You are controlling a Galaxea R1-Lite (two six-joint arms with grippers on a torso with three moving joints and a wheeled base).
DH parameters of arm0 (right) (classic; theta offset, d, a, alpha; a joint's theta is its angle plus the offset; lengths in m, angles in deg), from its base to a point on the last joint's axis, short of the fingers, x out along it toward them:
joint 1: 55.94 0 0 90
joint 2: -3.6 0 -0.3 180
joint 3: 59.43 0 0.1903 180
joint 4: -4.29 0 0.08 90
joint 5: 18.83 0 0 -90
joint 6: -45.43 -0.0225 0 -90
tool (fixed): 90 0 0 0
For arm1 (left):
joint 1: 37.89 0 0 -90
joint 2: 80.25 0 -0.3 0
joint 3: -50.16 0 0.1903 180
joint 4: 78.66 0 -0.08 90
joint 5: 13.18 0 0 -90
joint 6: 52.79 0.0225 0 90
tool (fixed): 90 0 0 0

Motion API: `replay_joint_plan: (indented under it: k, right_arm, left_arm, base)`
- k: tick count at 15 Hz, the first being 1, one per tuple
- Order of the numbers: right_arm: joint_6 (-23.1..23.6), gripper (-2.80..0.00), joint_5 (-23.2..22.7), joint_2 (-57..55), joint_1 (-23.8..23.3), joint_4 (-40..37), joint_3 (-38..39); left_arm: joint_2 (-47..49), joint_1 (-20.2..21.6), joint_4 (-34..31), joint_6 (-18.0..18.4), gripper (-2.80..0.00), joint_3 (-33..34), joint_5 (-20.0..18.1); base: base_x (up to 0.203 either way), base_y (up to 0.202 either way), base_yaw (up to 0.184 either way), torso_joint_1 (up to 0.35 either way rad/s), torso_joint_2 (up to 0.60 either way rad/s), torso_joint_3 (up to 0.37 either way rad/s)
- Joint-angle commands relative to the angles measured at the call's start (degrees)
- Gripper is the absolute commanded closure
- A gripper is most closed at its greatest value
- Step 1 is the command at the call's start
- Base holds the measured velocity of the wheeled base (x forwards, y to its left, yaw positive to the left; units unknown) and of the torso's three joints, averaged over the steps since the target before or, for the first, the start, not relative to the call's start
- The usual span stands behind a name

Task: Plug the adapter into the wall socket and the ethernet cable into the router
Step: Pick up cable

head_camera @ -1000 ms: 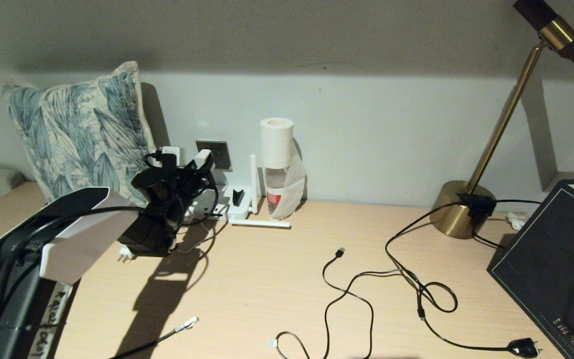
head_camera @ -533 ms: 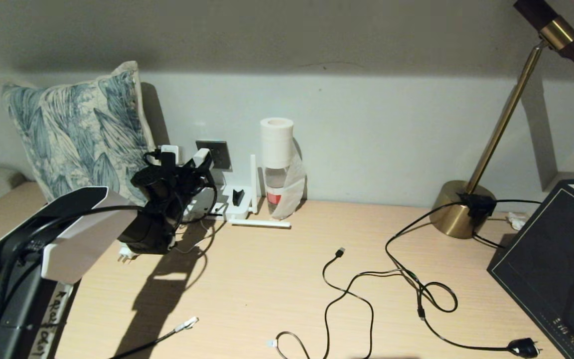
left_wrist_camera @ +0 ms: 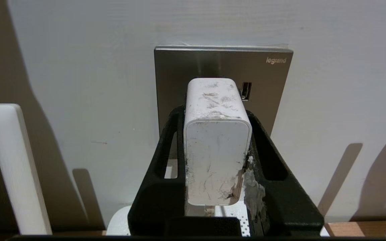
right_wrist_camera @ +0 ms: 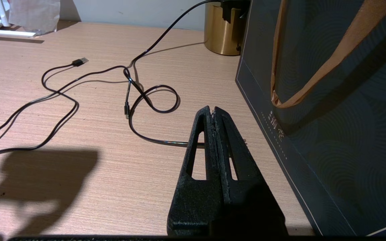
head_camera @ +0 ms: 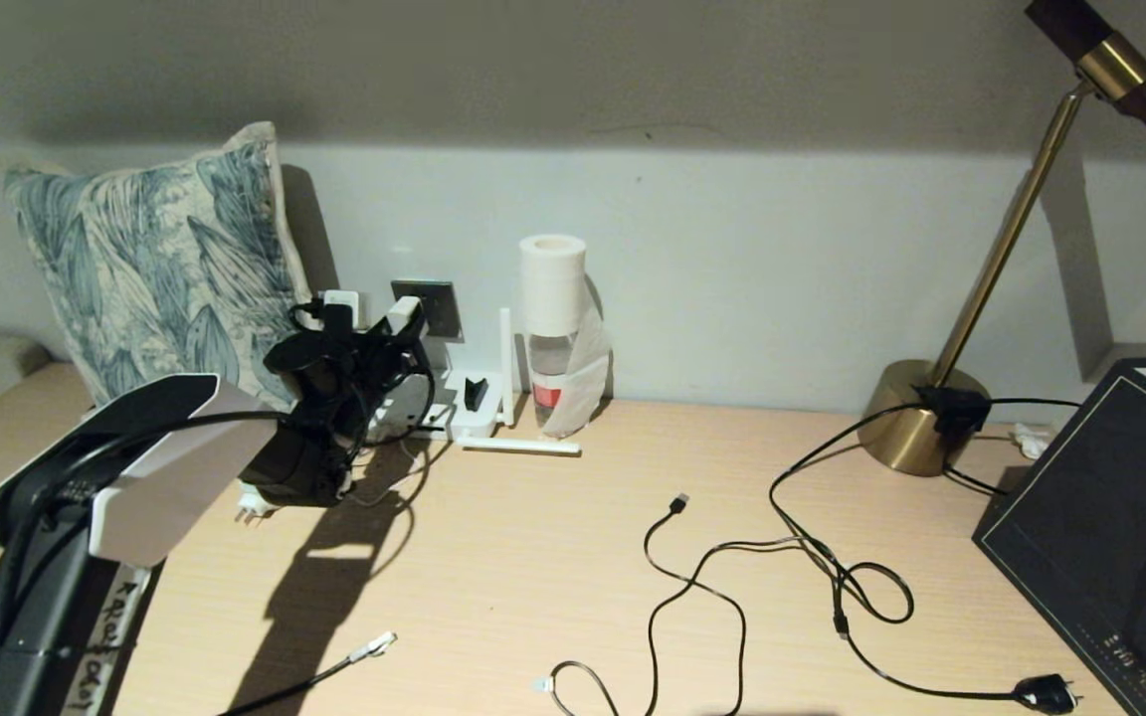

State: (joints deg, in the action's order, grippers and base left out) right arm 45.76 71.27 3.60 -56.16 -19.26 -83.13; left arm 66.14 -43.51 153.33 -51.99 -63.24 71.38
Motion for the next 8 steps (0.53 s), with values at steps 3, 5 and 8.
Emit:
replay_joint_plan:
  k: [3, 5, 8]
  right_arm:
    - [0.02, 0.0, -0.01, 0.0, 0.04, 0.01, -0.02]
    - [0.02, 0.0, -0.01, 0.0, 0.04, 0.01, -0.02]
    - [0.11, 0.0, -0.01, 0.0, 0.04, 0.01, -0.02]
  left_arm:
    - [1.12, 0.08, -0.74, 0.07, 0.0, -1.97, -0.02]
    - [1.71, 0.08, -0.83, -0.05, 0.0, -2.96, -0.05]
    - [2.0, 0.06, -1.25, -0.03, 0.0, -3.63, -0.03]
  base:
    - [0.0, 0.0, 0.0, 0.0, 0.0, 0.0]
    - [0.0, 0.0, 0.0, 0.0, 0.0, 0.0]
    - [0.0, 0.0, 0.0, 0.0, 0.0, 0.0]
